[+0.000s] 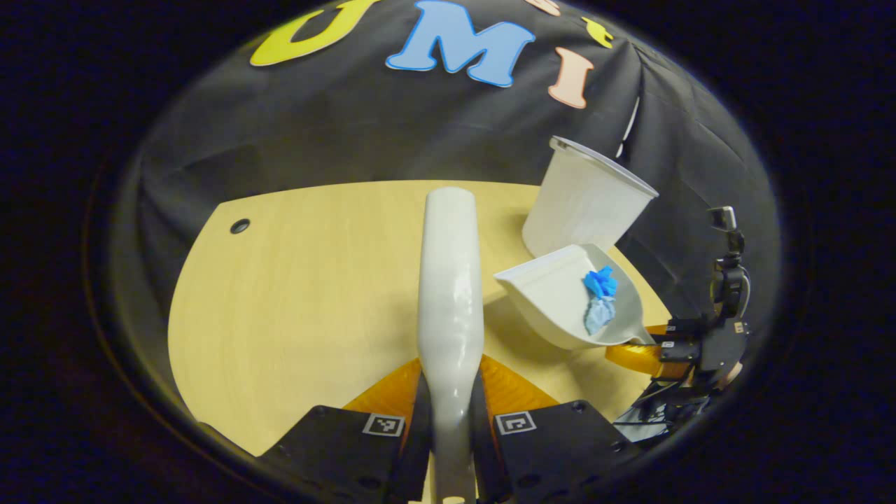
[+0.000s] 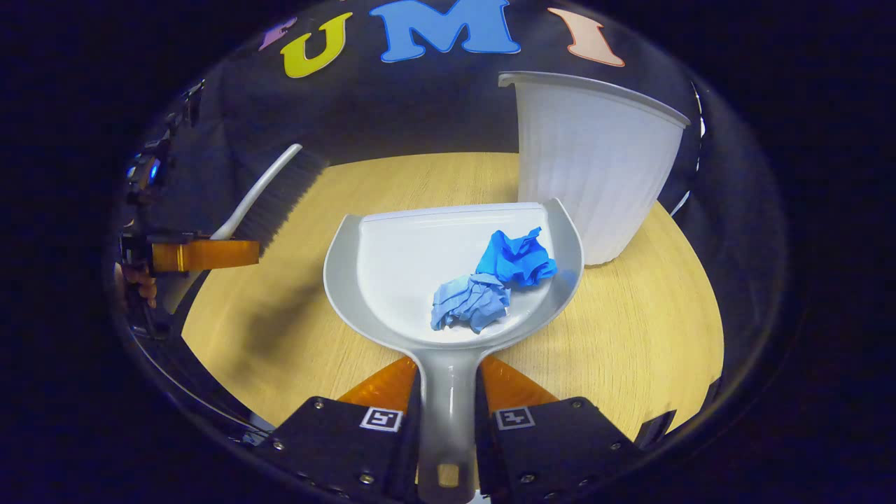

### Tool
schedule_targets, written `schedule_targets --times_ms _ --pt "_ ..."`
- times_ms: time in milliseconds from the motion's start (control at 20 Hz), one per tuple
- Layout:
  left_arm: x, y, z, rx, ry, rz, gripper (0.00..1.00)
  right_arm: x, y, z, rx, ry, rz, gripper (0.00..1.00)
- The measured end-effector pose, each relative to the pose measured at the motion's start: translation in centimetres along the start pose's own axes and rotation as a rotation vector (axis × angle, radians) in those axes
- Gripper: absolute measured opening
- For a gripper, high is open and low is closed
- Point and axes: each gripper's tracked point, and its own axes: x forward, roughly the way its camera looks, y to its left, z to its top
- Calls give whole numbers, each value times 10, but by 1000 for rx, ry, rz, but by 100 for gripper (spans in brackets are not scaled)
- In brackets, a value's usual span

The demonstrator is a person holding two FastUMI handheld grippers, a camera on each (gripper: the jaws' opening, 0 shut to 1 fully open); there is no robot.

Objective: Pick up the small broom and dustpan from the desktop, sweep the trash into the dustpan with the broom, and then empty the trash into the garbage bin.

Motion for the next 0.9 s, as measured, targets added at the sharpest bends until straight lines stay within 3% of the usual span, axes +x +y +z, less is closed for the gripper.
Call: schedule_targets --times_ms 150,300,650,900 --pt "-6 47 -15 34 -32 93 34 2 -3 2 31 -23 31 34" --pt "-28 68 -21 -1 -45 96 35 0 -1 7 40 -52 39 34" --pt "-59 50 -23 -36 -69 80 33 5 -5 10 85 -151 189 34" --pt "-79 20 -14 -75 -111 101 31 8 -10 12 240 -237 321 33"
